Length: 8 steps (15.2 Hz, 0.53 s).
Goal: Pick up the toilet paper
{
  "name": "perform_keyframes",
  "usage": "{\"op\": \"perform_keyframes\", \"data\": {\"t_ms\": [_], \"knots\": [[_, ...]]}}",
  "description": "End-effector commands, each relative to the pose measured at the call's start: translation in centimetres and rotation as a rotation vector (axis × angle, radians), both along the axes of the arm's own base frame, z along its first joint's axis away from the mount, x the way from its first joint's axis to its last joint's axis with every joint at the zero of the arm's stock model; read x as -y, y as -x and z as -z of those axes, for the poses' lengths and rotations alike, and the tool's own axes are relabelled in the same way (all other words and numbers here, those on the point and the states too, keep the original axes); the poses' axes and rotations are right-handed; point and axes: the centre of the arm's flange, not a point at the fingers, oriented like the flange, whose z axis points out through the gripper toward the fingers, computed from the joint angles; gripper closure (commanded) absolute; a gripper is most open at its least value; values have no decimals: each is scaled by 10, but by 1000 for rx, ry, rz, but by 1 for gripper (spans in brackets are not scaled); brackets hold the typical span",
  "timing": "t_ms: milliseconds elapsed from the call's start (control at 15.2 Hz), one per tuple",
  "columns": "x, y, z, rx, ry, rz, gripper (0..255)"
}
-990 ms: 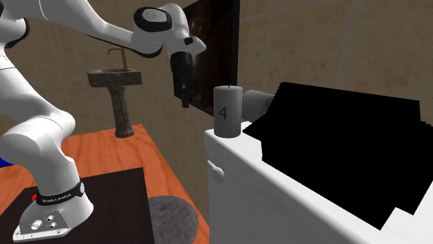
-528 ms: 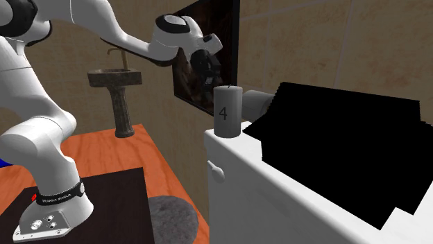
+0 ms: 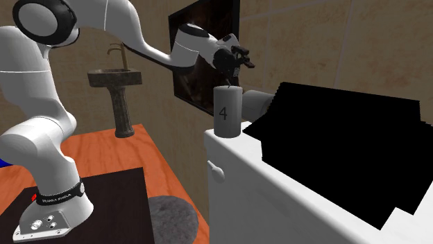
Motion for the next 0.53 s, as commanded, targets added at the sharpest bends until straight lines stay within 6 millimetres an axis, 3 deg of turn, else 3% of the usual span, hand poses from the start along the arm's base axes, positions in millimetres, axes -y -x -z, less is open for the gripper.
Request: {"op": "perform_keyframes", "data": {"t_ms": [0, 462], "knots": [[-3, -6, 6, 7, 36, -11, 0], [-3, -6, 41, 7, 36, -11, 0]]}}
